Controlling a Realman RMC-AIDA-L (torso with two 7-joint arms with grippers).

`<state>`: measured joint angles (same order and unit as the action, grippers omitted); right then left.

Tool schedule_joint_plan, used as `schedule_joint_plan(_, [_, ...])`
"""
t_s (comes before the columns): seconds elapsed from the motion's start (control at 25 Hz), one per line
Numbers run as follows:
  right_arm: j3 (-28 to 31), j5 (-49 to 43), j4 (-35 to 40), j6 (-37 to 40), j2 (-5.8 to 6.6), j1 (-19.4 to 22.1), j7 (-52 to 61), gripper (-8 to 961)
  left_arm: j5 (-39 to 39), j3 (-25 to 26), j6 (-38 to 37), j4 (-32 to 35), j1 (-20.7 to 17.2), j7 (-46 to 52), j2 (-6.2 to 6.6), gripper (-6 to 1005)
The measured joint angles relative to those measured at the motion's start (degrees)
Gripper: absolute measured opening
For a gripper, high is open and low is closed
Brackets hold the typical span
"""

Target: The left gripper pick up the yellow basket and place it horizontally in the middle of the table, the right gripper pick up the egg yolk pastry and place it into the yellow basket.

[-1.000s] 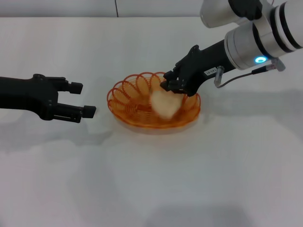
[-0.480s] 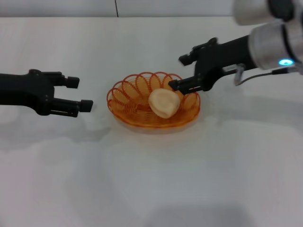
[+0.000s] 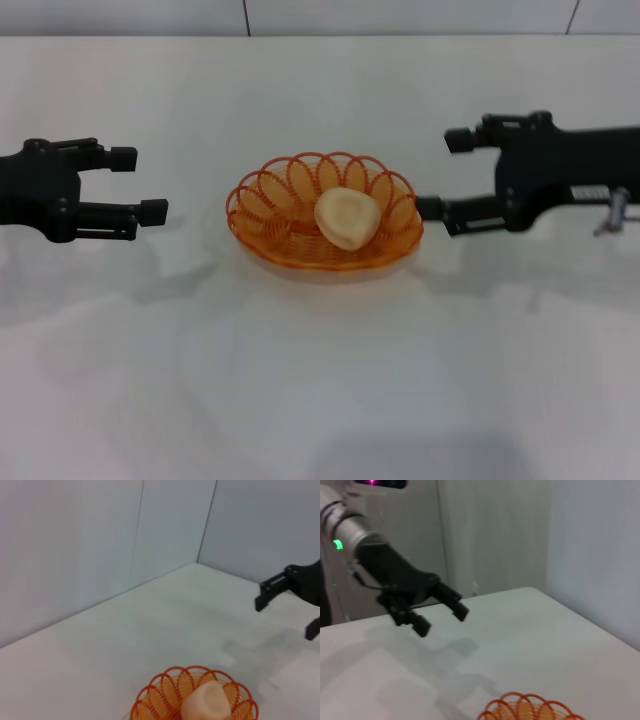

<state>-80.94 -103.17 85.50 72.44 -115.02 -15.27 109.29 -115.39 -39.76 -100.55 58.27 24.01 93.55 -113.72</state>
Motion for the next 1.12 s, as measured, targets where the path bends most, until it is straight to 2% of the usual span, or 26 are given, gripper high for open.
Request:
schedule_joint_plan(0.16, [0.9, 2.0, 0.0, 1.9, 0.07, 2.3, -2.6, 851, 0.4, 0.1, -0.6, 0.0, 0.0, -0.8, -0.17, 874])
schedule_joint_plan(0.2, [1.3, 2.2, -0.1, 2.4, 0.07, 2.8, -2.9, 850, 0.7, -0.1, -1.5, 0.0, 0.7, -2.0, -0.75, 874])
schedule_joint_plan(0.24, [1.9, 2.3, -0.8, 3.8, 0.07, 3.1, -3.5, 849, 0.7, -0.2, -1.6, 0.0, 0.8, -2.1, -0.81, 874])
schedule_joint_plan(0.68, [2.0, 1.4, -1.3, 6.1, 0.06, 2.6, -4.9, 845, 1.1, -3.5, -6.8, -0.6, 3.0, -5.4, -2.14, 875])
schedule_joint_plan(1.12, [2.1, 0.9, -1.3, 7.4, 0.06, 2.7, -4.9, 845, 1.1, -3.5, -7.0, -0.7, 2.8, -5.3, -1.94, 875])
